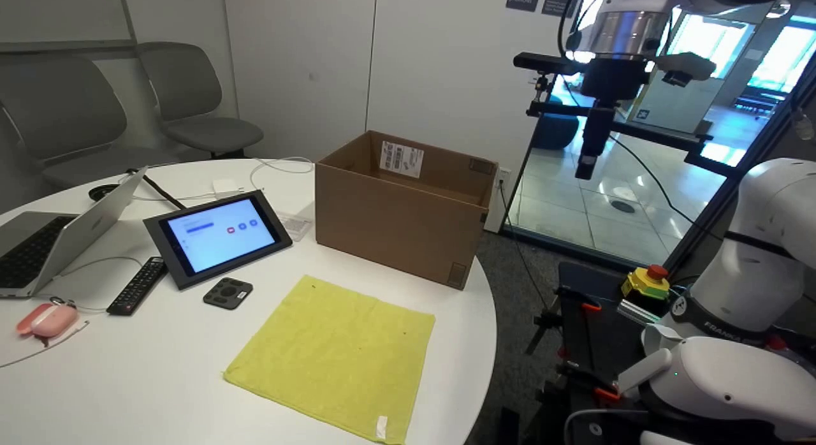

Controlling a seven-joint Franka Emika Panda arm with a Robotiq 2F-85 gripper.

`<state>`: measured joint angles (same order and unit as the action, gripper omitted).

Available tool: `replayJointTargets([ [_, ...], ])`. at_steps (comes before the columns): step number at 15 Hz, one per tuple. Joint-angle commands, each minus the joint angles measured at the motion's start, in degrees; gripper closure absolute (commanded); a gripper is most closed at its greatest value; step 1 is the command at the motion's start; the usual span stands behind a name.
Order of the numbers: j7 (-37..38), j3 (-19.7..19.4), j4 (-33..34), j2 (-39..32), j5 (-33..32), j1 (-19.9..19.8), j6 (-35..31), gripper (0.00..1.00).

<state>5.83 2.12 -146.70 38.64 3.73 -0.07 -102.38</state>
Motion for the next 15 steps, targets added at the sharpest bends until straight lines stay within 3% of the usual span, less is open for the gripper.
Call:
replayJointTargets([
  [1, 2.9, 4.2, 9.5, -13.4, 2.0, 2.8, -5.0, 0.0],
  [9, 12.3, 12.2, 29.7, -39.0, -0.2, 8.8, -8.3, 0.0],
  [15, 13.3, 12.4, 46.7, -58.8, -4.8, 15.1, -11.4, 0.0],
])
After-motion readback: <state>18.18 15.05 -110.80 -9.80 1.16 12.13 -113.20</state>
